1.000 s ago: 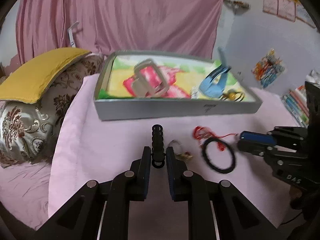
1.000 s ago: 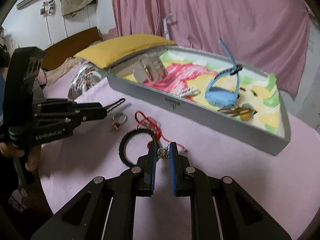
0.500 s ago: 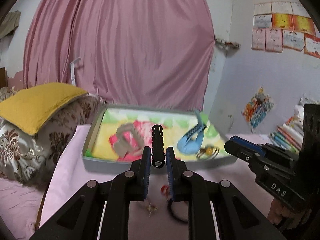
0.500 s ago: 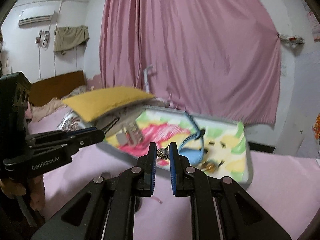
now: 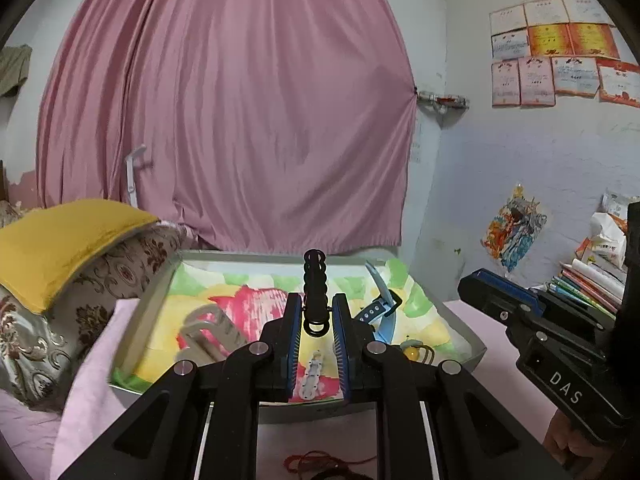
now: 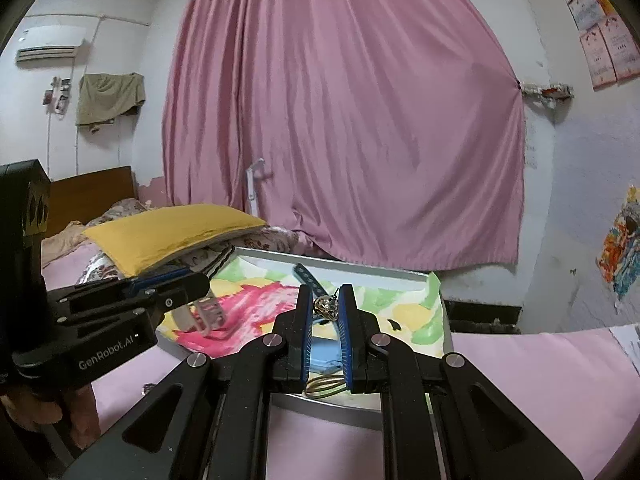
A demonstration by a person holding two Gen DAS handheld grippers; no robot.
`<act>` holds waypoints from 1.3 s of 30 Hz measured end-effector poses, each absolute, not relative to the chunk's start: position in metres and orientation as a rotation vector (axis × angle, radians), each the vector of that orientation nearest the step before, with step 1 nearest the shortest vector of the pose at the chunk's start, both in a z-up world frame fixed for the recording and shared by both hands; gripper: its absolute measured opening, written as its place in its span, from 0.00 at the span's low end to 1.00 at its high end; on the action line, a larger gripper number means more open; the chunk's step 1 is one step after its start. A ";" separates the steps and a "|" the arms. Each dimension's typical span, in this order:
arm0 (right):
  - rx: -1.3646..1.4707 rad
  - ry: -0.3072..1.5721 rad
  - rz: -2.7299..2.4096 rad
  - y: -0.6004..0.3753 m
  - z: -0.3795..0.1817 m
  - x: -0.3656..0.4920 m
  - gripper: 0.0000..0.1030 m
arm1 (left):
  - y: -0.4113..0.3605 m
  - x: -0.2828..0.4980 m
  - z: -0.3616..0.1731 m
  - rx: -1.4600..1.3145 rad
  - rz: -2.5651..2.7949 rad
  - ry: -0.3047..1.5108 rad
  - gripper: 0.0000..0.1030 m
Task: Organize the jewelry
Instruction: 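Place the black bracelet in the tray with the left tool while the right tool drops the charm there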
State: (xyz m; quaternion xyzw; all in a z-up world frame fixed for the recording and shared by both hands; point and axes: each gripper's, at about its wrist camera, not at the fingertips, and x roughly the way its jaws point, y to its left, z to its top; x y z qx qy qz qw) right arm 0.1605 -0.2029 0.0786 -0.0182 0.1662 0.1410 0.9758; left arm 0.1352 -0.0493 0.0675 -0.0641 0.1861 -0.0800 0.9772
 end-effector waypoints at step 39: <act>0.097 0.685 0.296 -0.226 0.022 0.216 0.31 | -0.044 0.183 0.026 -0.206 -0.228 0.761 0.14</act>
